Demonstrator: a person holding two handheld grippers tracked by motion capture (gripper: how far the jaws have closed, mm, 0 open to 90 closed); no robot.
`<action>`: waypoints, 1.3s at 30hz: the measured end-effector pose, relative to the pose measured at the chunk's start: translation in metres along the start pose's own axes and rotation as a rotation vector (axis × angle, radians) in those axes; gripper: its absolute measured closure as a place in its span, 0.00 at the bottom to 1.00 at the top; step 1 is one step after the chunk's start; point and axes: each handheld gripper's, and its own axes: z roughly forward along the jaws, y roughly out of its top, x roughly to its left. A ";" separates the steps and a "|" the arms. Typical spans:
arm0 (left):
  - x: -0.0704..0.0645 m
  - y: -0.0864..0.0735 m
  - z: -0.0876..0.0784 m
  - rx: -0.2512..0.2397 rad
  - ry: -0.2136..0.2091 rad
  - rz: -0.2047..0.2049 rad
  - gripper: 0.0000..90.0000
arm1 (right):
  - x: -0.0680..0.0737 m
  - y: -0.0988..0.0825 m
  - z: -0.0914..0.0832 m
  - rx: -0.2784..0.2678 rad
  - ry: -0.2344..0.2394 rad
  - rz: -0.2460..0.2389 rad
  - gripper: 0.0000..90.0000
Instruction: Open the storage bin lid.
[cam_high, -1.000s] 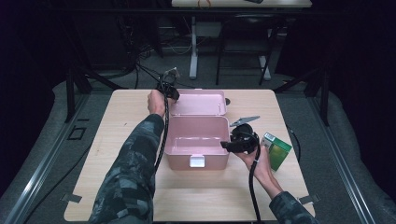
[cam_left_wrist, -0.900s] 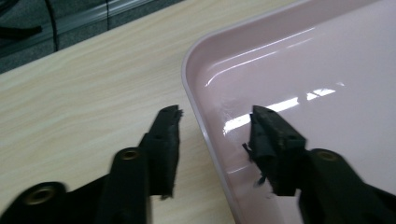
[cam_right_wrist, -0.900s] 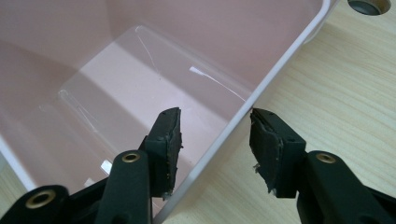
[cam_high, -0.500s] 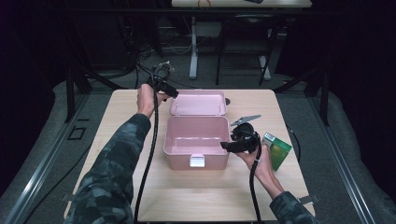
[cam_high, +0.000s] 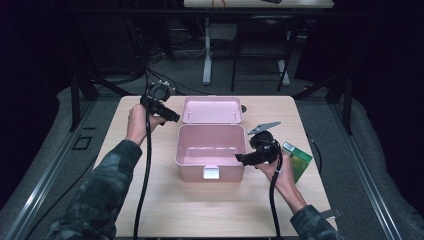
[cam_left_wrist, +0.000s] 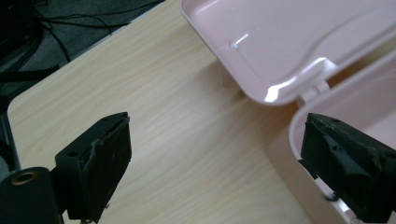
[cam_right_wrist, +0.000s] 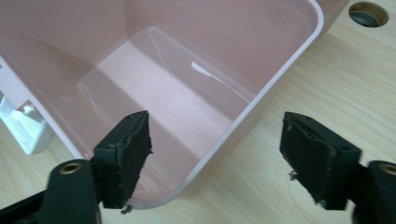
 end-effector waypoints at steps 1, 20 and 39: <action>0.000 0.000 0.000 0.000 0.000 0.000 0.09 | 0.000 0.000 -0.001 0.006 0.002 0.001 0.24; -0.024 -0.131 -0.009 0.000 0.034 -0.117 0.00 | 0.003 0.007 -0.024 0.075 0.023 -0.077 0.00; -0.035 -0.167 0.008 -0.002 0.070 -0.074 0.00 | -0.011 0.015 -0.049 0.201 0.027 -0.179 0.00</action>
